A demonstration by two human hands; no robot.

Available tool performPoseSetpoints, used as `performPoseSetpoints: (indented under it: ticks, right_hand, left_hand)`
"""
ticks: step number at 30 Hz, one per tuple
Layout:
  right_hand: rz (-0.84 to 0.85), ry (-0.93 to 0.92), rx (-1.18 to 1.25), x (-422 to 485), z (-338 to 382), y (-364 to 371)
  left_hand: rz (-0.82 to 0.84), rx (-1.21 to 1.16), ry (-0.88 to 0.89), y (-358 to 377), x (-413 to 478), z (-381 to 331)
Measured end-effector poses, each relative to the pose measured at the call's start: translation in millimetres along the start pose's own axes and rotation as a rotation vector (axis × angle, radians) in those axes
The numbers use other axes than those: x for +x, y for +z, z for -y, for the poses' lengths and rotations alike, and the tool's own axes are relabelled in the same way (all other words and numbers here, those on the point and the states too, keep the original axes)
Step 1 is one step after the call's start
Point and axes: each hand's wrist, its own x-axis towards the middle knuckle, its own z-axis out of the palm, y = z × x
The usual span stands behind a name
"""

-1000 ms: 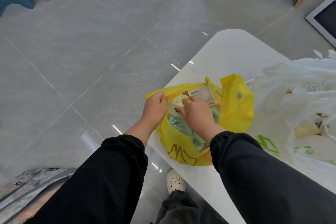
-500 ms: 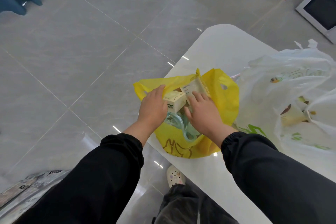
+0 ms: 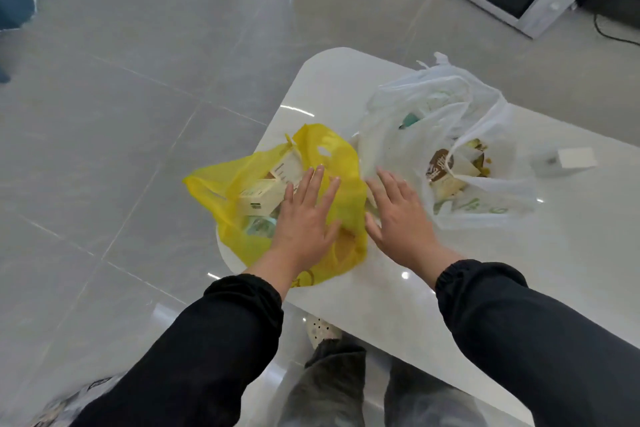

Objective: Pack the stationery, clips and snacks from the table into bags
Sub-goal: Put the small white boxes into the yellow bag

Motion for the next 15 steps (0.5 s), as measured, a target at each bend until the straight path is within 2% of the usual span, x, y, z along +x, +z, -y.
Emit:
performPoseSetpoints:
  ticks: [6,15]
  right_hand:
    - [-0.036,0.004,0.017,-76,-83,-25]
    - [-0.094,0.192,-0.004,-142,-233,-67]
  left_hand:
    - [-0.006,0.056,0.160,22,0,-90]
    - [-0.060,0.108,0.186,33,59,-262]
